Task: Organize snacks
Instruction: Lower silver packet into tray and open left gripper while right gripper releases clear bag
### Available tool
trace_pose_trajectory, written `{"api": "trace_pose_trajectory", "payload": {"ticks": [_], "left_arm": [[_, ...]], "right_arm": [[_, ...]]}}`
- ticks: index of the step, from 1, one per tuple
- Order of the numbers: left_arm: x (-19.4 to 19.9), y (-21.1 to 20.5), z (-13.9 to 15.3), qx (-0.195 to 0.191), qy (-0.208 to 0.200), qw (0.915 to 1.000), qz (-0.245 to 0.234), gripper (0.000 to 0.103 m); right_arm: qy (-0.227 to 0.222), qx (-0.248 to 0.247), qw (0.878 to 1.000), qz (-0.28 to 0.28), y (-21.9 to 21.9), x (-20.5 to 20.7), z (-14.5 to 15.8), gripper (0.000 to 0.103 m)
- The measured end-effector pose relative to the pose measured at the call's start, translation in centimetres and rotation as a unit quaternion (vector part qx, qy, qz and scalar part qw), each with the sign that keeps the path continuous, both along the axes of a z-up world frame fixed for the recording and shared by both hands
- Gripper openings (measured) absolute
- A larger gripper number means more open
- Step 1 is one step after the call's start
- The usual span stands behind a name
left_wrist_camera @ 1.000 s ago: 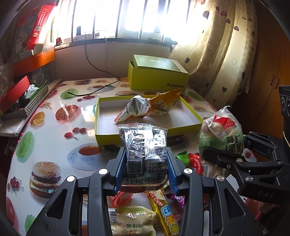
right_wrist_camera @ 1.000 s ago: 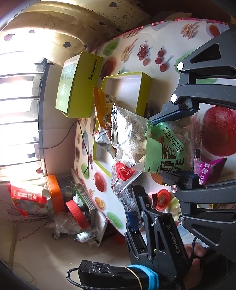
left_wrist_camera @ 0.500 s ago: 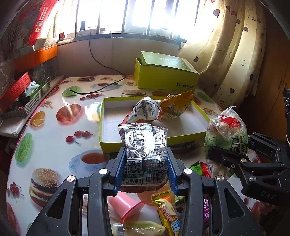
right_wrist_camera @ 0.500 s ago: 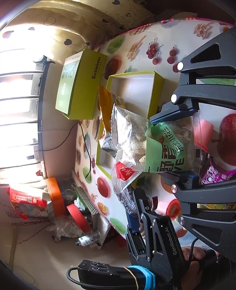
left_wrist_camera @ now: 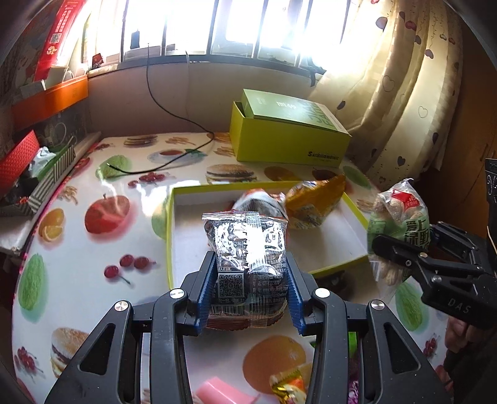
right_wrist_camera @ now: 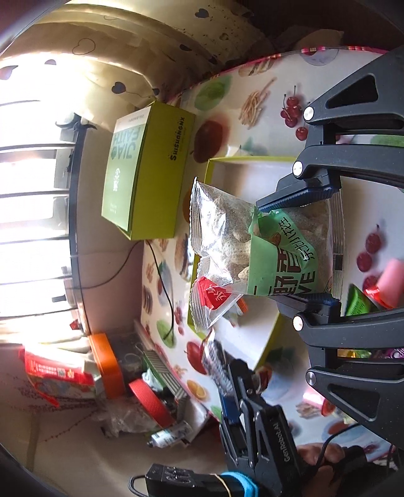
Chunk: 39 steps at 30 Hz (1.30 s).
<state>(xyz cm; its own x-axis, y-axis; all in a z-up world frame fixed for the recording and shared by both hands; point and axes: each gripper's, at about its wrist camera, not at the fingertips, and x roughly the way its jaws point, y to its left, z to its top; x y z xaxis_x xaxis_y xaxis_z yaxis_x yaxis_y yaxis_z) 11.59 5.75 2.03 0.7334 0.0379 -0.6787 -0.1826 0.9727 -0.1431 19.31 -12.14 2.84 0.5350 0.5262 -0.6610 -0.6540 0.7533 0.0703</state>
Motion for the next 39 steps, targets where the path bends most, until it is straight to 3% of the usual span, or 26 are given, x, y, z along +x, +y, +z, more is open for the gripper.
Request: {"api": "trace_pose_trajectory", "payload": {"ticks": [19,26,31,39], "left_arm": [[5.2,3.8,-2.4,-0.008,0.035,0.9989,0.030,0.042],[6.8,4.5,-3.9,-0.016,0.050,0.9980,0.035,0.043],[7.7,5.1,-4.8,-0.027,0.059,0.9970,0.042,0.043],[6.8,5.6,-3.8,-0.053,0.031,0.9975,0.035,0.047]], "right_arm": [[0.040,-0.010,0.998,-0.045,0.0,6.6,-3.1,0.045],[0.075,-0.021,0.996,-0.042,0.7,8.3,-5.2,0.046],[0.081,-0.027,0.996,-0.036,1.0,8.5,-5.6,0.049],[0.057,-0.012,0.998,-0.034,0.0,6.4,-3.8,0.053]]}}
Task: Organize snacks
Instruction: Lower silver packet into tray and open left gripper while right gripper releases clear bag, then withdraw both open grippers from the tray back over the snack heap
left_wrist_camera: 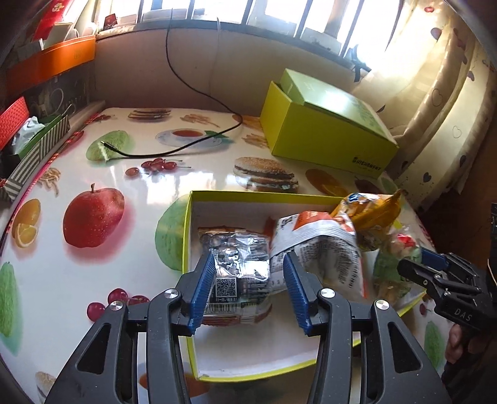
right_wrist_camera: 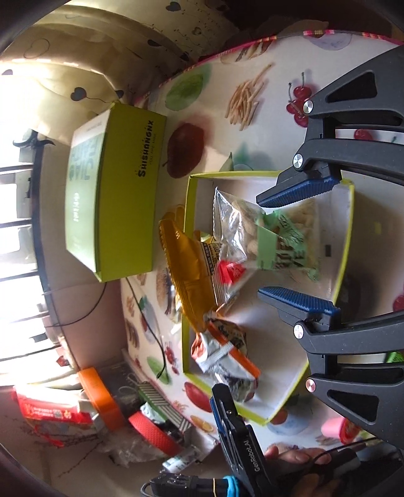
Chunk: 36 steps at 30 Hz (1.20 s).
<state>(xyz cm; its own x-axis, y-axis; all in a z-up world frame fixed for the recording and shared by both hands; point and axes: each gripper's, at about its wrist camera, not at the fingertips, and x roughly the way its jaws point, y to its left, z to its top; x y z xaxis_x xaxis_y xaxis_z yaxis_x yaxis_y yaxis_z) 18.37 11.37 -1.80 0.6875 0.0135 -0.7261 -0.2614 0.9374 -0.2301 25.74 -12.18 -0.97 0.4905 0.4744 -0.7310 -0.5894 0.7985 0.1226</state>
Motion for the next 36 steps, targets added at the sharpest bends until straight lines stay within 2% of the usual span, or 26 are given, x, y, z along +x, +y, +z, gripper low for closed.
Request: {"api": "trace_pose_trajectory", "payload": {"ticks": [2,3,6,7,9,11,12,16,20,29,36], "left_arm": [[-0.6,-0.2,0.5,0.001,-0.008,1.0000,-0.001,0.048],[-1.0,-0.3,0.8,0.001,-0.011,0.9999,-0.002,0.048],[-2.1,-0.7,1.4,0.018,-0.013,0.9998,0.005,0.048],[-2.5,-0.9,1.6,0.028,-0.012,0.9995,0.007,0.048],[-2.9,-1.0,1.5,0.028,-0.008,0.9996,0.003,0.047],[-3.1,-1.3,1.1,0.020,0.000,0.9998,-0.007,0.036],[-3.0,-1.5,1.0,0.022,0.005,0.9997,-0.012,0.034],[-2.4,-1.8,0.1,0.024,0.020,0.9993,-0.019,0.032],[-2.4,-1.6,-0.2,0.025,0.027,0.9991,-0.019,0.032],[-5.0,-2.8,0.4,0.026,0.014,0.9991,-0.031,0.033],[-7.5,-4.2,0.9,0.015,0.005,0.9992,-0.038,0.032]], "right_arm": [[-0.006,0.010,1.000,0.003,-0.4,-0.8,0.5,0.053],[-0.008,0.013,1.000,0.004,-0.6,-1.2,0.6,0.050],[-0.010,0.001,1.000,0.005,-0.8,-2.2,0.4,0.021],[-0.008,-0.005,1.000,0.007,-0.7,-2.2,0.2,0.016],[-0.009,-0.020,1.000,0.007,-0.4,-2.3,-0.3,0.014],[-0.008,-0.021,1.000,0.010,-0.2,-2.1,-0.5,0.014],[-0.007,-0.018,1.000,0.010,-0.1,-1.9,-0.5,0.014],[-0.005,-0.022,1.000,0.000,0.2,-0.7,-0.7,0.014],[-0.002,-0.014,1.000,0.001,-0.4,-1.4,-0.4,0.015],[0.005,0.009,1.000,0.012,-2.6,-5.9,0.6,0.031],[0.008,0.021,0.999,0.023,-3.4,-9.7,1.0,0.046]]}}
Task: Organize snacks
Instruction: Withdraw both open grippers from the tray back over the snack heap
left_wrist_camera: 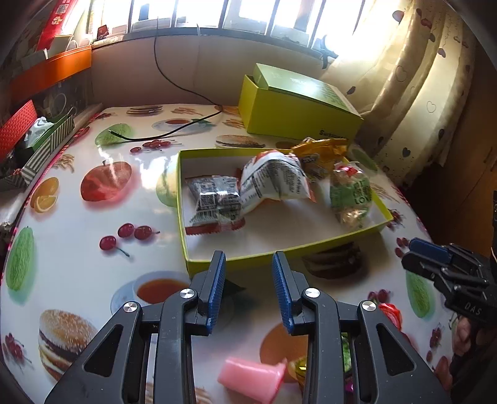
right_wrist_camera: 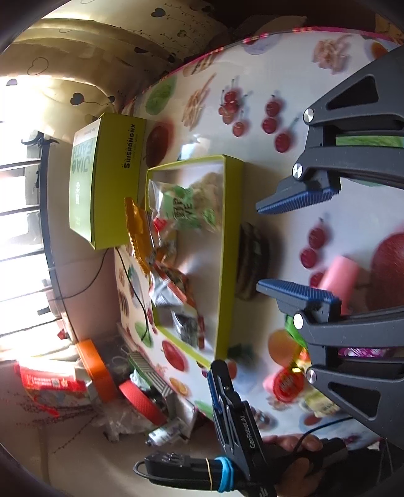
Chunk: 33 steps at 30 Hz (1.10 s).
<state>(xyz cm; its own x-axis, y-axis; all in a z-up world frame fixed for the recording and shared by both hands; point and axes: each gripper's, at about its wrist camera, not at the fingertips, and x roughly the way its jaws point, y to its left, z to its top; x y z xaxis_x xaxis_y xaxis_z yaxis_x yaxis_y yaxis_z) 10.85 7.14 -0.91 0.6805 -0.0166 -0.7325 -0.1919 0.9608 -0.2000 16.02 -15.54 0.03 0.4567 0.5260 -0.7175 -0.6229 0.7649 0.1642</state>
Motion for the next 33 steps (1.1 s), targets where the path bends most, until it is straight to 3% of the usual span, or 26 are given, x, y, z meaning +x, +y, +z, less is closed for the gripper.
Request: {"api": "trace_pose_trajectory", "payload": {"ticks": [10,33], "left_arm": [[-2.9,-2.0,0.4,-0.009,-0.003,0.9999,-0.014,0.032],[-4.5,-4.1,-0.1,-0.006,0.017,0.9995,-0.026,0.032]], "right_arm": [[-0.010,-0.016,1.000,0.001,0.3,-3.2,0.4,0.055],[-0.011,-0.029,0.999,0.022,0.5,-5.1,0.0,0.058]]}}
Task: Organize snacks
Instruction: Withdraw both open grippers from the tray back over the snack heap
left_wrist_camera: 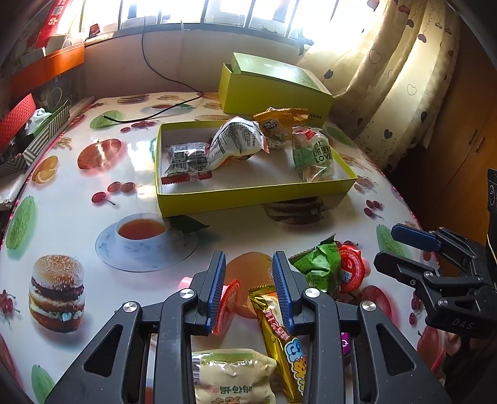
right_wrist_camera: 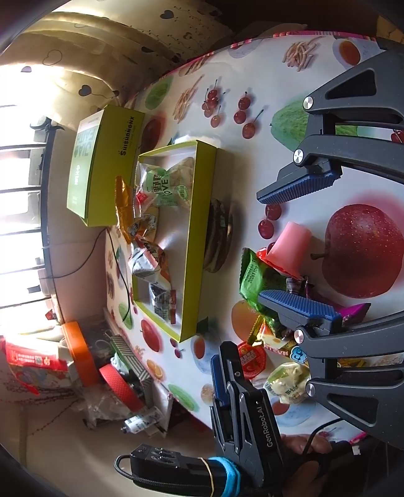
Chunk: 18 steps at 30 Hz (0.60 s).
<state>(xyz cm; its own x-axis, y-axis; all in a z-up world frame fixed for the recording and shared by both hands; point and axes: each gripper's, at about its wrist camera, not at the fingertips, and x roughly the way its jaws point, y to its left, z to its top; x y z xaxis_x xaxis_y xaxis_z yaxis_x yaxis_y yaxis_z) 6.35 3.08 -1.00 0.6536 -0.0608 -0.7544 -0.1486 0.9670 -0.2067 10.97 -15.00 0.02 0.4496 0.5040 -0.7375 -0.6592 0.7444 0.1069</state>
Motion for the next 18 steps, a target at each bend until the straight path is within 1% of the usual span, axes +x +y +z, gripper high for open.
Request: {"api": "trace_pose_trajectory", "payload": {"ticks": [8,18], "left_arm": [[0.14,-0.43,-0.38,0.003,0.009,0.9999,-0.004,0.033],[0.18,-0.56,-0.25,0.002,0.008,0.9999,-0.006,0.033]], "right_arm": [[0.002,0.000,1.000,0.002,-0.04,-0.05,-0.17,0.058],[0.002,0.000,1.000,0.002,-0.05,-0.14,-0.19,0.058]]}}
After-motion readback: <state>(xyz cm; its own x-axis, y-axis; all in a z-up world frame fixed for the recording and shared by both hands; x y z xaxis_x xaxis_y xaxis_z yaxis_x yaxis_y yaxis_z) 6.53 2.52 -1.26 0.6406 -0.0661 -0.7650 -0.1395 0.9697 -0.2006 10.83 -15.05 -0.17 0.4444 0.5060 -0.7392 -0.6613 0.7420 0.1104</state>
